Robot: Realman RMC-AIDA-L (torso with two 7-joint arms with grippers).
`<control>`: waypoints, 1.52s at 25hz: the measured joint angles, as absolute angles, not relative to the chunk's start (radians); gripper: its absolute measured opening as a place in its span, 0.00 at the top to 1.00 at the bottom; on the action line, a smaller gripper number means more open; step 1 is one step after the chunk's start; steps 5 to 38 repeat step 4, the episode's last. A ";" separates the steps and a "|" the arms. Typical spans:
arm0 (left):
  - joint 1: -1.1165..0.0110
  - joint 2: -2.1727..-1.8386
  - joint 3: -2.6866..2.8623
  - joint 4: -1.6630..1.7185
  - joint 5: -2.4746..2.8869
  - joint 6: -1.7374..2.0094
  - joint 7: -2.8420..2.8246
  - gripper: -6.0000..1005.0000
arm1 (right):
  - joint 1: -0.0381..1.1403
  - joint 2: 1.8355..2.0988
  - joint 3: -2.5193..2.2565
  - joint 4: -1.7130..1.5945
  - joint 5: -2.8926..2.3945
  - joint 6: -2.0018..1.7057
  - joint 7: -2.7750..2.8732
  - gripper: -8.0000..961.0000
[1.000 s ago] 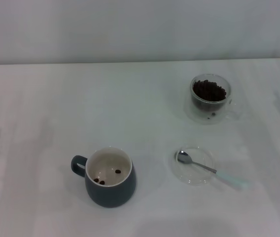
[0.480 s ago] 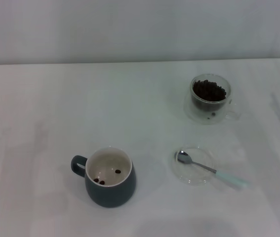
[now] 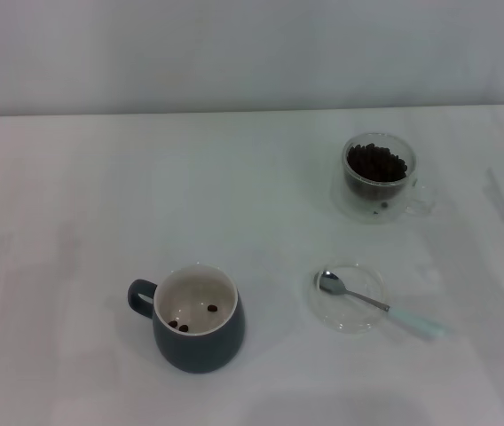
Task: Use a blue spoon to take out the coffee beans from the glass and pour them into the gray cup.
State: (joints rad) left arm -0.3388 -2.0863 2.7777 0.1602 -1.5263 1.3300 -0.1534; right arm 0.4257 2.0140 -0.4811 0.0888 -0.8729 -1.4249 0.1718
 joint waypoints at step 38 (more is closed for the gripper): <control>-0.338 -2.086 2.778 0.161 -1.526 1.327 -0.154 0.23 | 0.428 2.014 -0.491 0.089 -0.874 -1.422 0.172 0.10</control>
